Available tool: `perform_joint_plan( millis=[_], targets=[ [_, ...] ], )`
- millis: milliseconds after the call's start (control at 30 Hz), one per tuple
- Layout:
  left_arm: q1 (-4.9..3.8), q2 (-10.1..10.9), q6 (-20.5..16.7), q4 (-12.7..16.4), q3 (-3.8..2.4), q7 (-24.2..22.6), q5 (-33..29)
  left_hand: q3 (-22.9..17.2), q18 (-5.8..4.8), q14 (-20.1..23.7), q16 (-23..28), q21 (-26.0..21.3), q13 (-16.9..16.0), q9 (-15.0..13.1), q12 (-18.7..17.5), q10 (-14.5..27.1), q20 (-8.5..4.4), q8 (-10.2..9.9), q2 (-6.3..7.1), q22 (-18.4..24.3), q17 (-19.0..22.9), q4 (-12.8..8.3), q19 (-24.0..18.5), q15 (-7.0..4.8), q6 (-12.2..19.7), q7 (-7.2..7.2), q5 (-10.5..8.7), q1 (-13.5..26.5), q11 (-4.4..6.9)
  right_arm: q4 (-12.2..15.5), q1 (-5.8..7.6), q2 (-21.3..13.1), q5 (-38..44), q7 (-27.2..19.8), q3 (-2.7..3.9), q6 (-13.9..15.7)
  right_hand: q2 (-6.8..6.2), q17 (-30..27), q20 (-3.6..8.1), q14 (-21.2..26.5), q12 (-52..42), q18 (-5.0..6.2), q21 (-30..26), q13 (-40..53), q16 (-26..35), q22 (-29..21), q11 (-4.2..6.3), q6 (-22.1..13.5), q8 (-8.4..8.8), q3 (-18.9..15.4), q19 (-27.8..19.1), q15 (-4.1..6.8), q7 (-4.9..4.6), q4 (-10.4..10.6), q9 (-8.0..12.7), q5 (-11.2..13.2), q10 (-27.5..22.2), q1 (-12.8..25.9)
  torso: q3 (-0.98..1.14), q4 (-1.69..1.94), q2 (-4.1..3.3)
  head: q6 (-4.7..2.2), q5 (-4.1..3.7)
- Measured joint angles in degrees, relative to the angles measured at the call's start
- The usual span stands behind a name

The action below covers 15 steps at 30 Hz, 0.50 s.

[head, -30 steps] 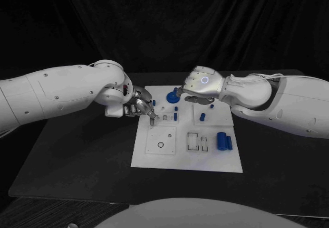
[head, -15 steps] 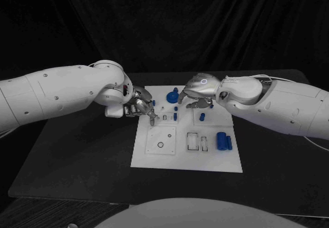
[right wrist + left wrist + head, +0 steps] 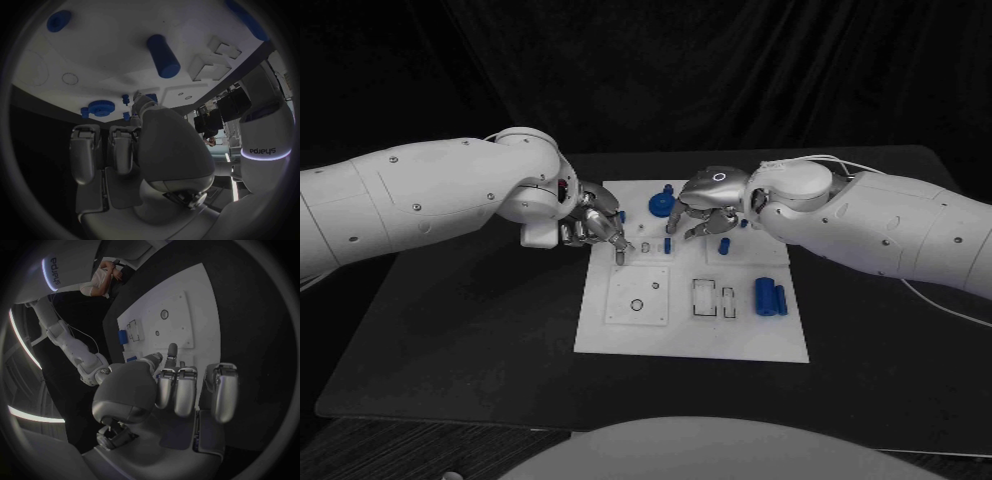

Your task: Assemble the parts on the task board

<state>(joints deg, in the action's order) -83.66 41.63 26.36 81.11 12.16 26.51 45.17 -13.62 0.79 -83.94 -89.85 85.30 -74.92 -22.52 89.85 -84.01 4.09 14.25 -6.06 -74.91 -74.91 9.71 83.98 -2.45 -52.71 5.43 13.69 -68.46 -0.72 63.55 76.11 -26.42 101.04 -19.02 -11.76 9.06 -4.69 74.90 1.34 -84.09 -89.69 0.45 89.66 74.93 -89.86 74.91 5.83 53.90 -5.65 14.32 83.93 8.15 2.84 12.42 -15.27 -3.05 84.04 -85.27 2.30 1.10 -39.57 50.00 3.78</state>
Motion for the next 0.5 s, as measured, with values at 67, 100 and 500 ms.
perform_joint_plan(
  millis=[67, 100, 500],
  targets=[
    [0.0, -0.02, -0.01, -0.01, 0.0, -0.03, 0.0, 0.0, 0.0, 0.0, 0.0, 0.0, 0.0, 0.0, 0.0, 0.0, 0.0, 0.0, 0.0, 0.0, 0.0, 0.0, 0.0, 0.0, 0.0, 0.0, 0.0, 0.0, 0.0, -0.57, -0.02, 0.4, -0.85, -0.71, 0.0, -1.01, 0.49, 0.0, 0.0, 0.0, -0.01, 0.01, -0.04, 0.05, 0.0, 0.0, 0.0, 0.0, 0.07, 0.0, 0.0, 0.0, 0.0, 0.0, 0.14, 0.0, -0.01, 0.27, 0.0, 0.0, 0.01, 0.0, 0.0],
    [0.01, -0.02, -0.02, -0.01, 0.0, -0.03, 0.0, 0.0, 0.0, 0.0, 0.0, 0.0, 0.0, 0.0, 0.0, 0.0, 0.0, 0.0, 0.0, 0.0, 0.0, 0.0, 0.0, 0.0, 0.0, 0.0, 0.0, 0.0, 0.0, -0.78, -0.03, 0.56, -1.15, -0.97, 0.0, -1.41, 0.68, 0.0, 0.0, 0.0, -0.02, 0.01, -0.24, 0.18, 0.0, 0.0, 0.0, 0.0, 0.07, 0.0, 0.0, 0.0, 0.0, 0.0, 0.21, 0.0, -0.01, 0.38, 0.0, 0.0, 0.01, 0.0, 0.0],
    [0.07, -0.03, -0.11, -0.03, 0.0, -0.14, 0.0, -0.16, 0.0, 0.0, 0.0, 0.0, 0.0, 0.0, 0.0, 0.0, 0.0, 0.0, 0.0, 0.0, 0.0, -0.16, 0.0, 0.0, 0.0, 0.0, 0.23, 0.0, 0.0, -1.87, -0.07, 1.87, -3.34, -2.82, 0.0, -4.97, 1.64, 0.0, 0.0, 0.0, -0.68, 0.01, -0.33, 0.19, 0.0, 0.0, -0.01, -2.24, 1.86, -0.53, 0.0, 0.0, -0.07, 0.15, 1.52, 0.0, -0.03, -0.46, -0.01, -0.02, 0.02, 0.0, -0.02]
  ],
)
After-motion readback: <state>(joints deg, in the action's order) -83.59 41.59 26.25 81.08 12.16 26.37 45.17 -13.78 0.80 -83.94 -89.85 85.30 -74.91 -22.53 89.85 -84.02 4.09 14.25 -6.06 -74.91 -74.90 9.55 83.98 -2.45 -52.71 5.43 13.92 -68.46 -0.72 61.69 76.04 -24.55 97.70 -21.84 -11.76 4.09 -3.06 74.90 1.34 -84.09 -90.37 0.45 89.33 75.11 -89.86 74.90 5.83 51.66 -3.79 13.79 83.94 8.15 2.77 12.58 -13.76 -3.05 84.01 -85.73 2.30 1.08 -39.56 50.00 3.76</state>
